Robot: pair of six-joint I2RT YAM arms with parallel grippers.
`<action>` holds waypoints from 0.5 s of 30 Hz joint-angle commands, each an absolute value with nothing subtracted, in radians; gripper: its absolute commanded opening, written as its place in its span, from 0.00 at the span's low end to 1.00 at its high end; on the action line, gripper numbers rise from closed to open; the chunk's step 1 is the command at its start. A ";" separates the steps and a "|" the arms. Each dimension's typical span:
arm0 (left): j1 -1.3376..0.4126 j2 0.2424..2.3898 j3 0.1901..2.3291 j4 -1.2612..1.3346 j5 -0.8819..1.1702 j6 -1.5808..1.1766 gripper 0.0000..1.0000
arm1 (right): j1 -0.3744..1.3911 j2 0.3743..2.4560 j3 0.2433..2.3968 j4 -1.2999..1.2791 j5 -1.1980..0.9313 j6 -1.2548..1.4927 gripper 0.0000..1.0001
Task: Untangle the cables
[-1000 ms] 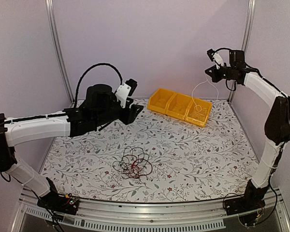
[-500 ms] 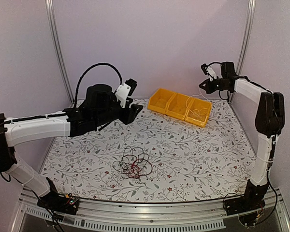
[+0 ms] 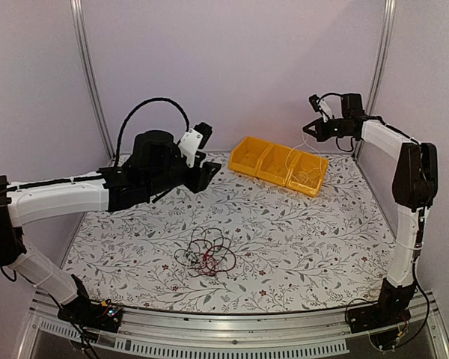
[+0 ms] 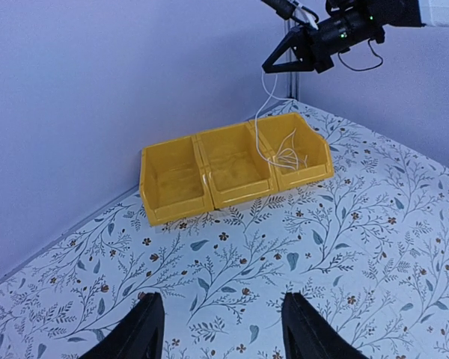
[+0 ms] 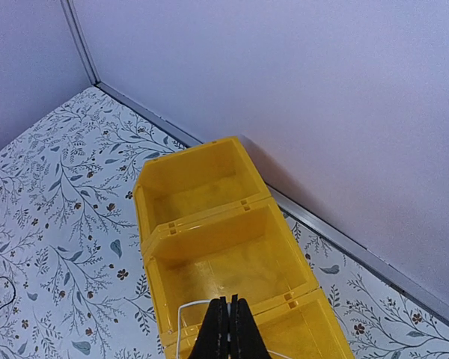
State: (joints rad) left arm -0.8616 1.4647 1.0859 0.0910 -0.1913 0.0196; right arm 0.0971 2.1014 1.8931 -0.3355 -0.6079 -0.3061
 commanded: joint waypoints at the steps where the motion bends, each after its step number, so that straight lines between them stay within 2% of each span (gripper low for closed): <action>1: -0.861 1.459 1.101 0.089 -0.185 0.030 0.55 | 0.096 2.137 1.924 -0.321 -0.659 -0.297 0.00; 15: -0.866 1.473 1.108 0.077 -0.183 0.035 0.55 | 0.081 2.209 1.917 -0.315 -0.671 -0.288 0.00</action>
